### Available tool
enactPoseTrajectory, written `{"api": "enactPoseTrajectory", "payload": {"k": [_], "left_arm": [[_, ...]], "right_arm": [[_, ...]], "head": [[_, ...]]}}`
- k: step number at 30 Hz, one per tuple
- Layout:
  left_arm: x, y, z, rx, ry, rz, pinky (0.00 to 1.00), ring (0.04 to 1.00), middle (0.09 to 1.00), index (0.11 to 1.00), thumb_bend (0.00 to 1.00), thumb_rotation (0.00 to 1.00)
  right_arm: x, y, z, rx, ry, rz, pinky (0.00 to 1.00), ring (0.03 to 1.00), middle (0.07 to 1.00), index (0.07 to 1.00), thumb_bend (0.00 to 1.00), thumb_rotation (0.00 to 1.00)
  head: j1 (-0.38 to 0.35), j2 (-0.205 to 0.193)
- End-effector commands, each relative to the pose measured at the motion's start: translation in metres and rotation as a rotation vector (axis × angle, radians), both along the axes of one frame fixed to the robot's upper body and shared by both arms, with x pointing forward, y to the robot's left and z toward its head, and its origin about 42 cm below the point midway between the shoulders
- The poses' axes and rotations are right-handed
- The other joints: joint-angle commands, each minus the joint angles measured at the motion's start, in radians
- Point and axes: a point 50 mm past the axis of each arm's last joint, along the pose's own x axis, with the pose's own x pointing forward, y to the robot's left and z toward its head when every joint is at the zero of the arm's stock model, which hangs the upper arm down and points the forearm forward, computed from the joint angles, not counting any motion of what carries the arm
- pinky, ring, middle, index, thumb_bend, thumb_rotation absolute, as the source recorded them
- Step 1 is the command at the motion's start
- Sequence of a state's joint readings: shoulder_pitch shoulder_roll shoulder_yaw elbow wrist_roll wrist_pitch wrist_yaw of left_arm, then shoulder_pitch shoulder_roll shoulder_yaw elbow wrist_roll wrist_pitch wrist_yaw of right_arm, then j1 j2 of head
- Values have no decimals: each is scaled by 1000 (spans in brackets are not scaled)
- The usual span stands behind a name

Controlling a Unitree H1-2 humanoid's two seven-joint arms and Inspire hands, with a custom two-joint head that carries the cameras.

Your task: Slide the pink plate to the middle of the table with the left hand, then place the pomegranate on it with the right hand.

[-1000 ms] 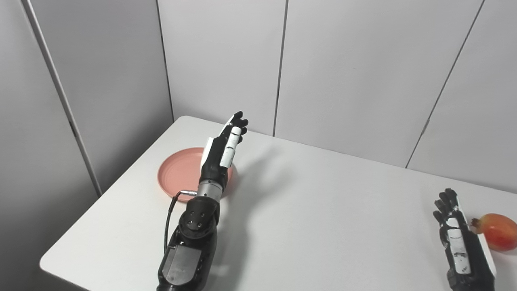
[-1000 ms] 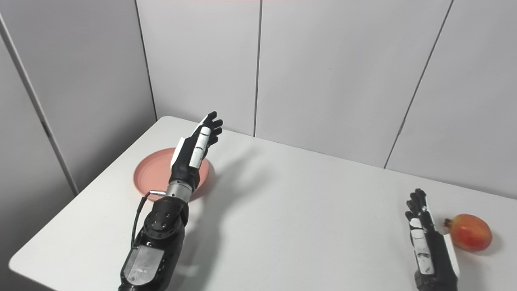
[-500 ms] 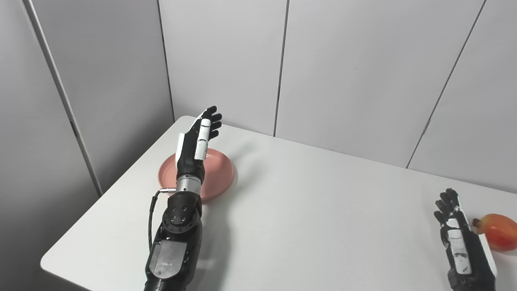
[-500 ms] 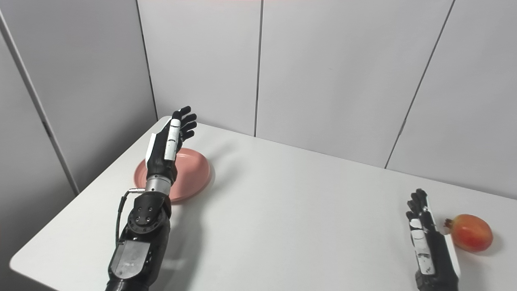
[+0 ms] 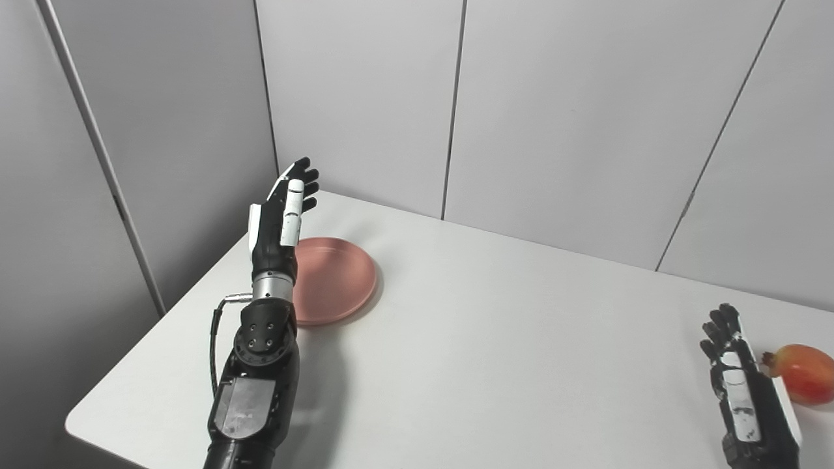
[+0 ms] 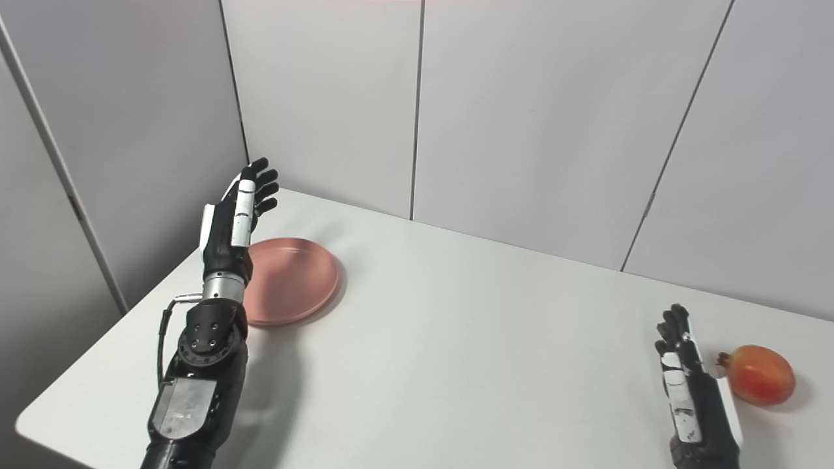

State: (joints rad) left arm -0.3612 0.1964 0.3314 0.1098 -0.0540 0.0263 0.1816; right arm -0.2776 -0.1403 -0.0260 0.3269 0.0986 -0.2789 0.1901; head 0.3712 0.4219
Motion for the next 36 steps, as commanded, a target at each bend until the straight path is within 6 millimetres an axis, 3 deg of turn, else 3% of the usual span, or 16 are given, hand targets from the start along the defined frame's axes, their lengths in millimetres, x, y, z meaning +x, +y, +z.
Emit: {"api": "enactPoseTrajectory", "payload": {"k": [1, 20, 36], "left_arm": [[3, 10, 21, 27, -48, -5, 886, 881, 881, 870, 684, 1000], [-13, 62, 3, 51, 49, 57, 837, 862, 867, 856, 681, 1000], [-11, 86, -18, 12, 102, 100, 848, 880, 880, 865, 728, 1000]], "right_arm": [[-15, -3, -24, 16, 47, -11, 1000, 1000, 1000, 1000, 605, 930], [-16, -3, -22, 24, 49, -6, 1000, 1000, 1000, 1000, 569, 940], [-17, -1, -20, 33, 55, -13, 1000, 1000, 1000, 1000, 585, 933]], "head": [[2, -1], [12, -3], [15, 3]]}}
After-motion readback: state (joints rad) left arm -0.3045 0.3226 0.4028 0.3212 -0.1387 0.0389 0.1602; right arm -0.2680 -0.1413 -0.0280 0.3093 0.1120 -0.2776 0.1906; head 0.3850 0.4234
